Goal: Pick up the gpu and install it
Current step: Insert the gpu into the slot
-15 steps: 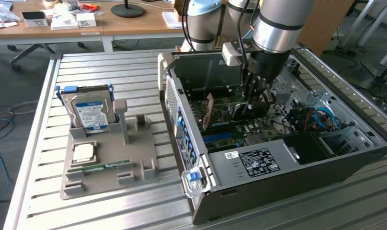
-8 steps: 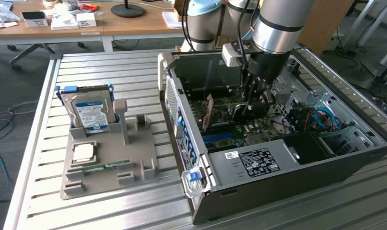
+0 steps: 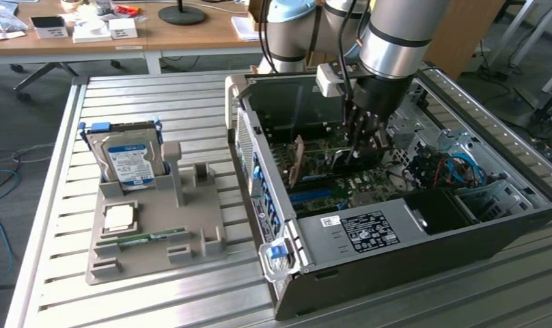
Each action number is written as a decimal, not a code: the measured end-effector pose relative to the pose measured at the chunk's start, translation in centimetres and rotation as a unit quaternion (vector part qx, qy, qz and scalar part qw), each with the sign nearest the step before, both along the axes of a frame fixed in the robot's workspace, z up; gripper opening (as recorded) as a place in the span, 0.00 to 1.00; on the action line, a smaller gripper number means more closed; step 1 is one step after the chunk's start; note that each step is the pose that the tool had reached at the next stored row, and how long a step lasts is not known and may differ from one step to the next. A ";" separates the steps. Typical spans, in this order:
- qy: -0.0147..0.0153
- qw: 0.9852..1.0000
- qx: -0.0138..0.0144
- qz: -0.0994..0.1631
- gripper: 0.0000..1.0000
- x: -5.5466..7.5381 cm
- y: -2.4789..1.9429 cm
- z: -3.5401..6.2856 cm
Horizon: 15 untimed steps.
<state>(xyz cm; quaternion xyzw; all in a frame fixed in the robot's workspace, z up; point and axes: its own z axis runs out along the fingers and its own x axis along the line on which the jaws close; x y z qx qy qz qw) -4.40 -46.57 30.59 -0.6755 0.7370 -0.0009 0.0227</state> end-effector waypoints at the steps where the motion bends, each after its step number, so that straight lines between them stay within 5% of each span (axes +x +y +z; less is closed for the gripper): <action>1: 0.000 1.000 0.000 0.000 0.27 0.0 0.00 0.00; 15: 0.000 1.000 0.000 0.000 0.27 -0.3 0.00 -0.06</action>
